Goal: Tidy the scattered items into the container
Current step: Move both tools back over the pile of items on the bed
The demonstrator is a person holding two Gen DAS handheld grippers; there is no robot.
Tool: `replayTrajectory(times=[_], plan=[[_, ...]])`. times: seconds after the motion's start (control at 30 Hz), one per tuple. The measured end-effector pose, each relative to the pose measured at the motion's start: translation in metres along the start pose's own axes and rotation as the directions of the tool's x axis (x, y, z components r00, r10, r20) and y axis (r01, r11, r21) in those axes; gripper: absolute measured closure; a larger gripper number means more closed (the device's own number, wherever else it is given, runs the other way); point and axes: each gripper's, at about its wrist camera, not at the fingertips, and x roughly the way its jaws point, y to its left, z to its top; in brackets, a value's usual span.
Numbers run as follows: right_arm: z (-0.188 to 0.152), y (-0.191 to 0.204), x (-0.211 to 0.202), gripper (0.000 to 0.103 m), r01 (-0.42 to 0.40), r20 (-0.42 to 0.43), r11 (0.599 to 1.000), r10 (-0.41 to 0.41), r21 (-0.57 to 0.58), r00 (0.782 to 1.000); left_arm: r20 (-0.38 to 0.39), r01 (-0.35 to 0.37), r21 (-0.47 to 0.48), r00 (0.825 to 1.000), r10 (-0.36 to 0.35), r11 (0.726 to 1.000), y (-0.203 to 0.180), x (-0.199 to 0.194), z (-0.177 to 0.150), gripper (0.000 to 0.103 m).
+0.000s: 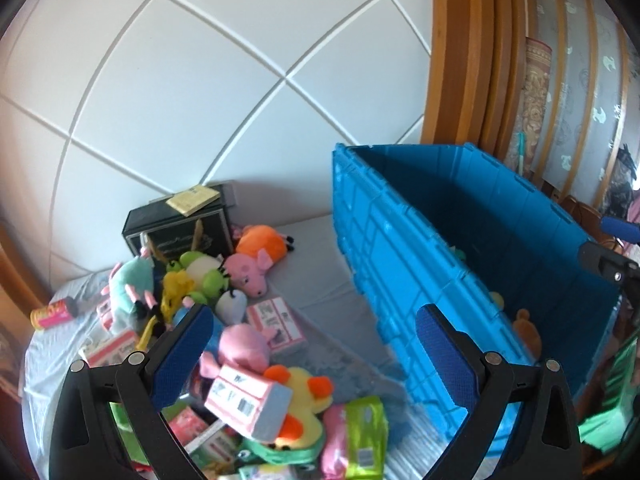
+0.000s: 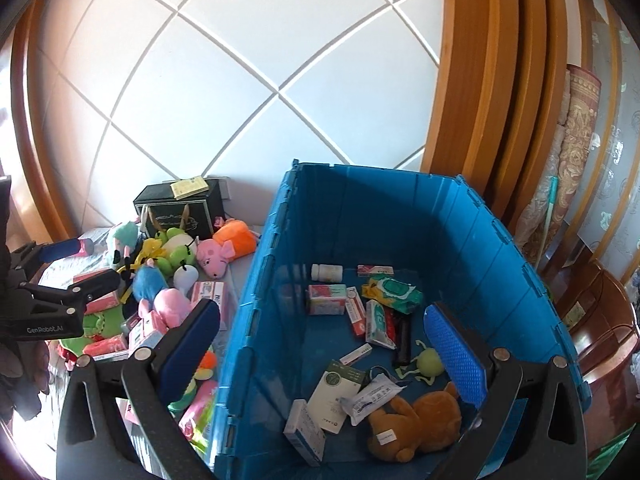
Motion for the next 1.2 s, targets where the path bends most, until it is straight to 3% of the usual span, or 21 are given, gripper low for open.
replayTrajectory(times=[0.23,0.43,0.6,0.7,0.8,0.87,1.07,1.17,1.2], plan=[[0.0,0.076,0.002,0.0,-0.044,-0.003,0.998,0.044,-0.053,0.999,-0.057,-0.089,-0.105,0.995,0.084,0.99,0.109,-0.019,-0.074,0.0],[0.001,0.146,0.005,0.0,-0.086,-0.027,0.99,0.083,-0.112,0.996,-0.125,-0.188,-0.184,0.978,0.166,0.965,0.198,-0.034,-0.137,0.0],[0.002,0.197,0.007,0.0,-0.116,-0.044,0.98,0.111,-0.16,0.993,-0.187,-0.268,-0.252,0.956,0.225,0.93,0.26,-0.047,-0.186,0.0],[0.002,0.223,0.011,0.0,-0.132,-0.058,0.974,0.123,-0.183,0.991,-0.236,-0.329,-0.301,0.935,0.265,0.895,0.292,-0.051,-0.218,0.0],[0.001,0.245,0.014,0.0,-0.142,-0.072,0.968,0.13,-0.206,0.989,-0.296,-0.393,-0.378,0.909,0.292,0.839,0.323,-0.052,-0.251,0.0],[0.0,0.258,0.014,0.0,-0.144,-0.079,0.964,0.129,-0.226,0.989,-0.341,-0.438,-0.438,0.889,0.306,0.785,0.345,-0.053,-0.277,0.0],[-0.007,0.277,0.014,0.0,-0.142,-0.11,0.953,0.116,-0.267,0.987,-0.463,-0.544,-0.617,0.835,0.297,0.569,0.401,-0.044,-0.354,0.0],[-0.01,0.278,0.015,0.0,-0.129,-0.128,0.951,0.096,-0.281,0.987,-0.508,-0.574,-0.664,0.817,0.275,0.48,0.42,-0.034,-0.386,0.0],[-0.012,0.277,0.015,0.0,-0.124,-0.135,0.95,0.089,-0.285,0.987,-0.51,-0.571,-0.684,0.819,0.262,0.454,0.426,-0.03,-0.395,0.001]])
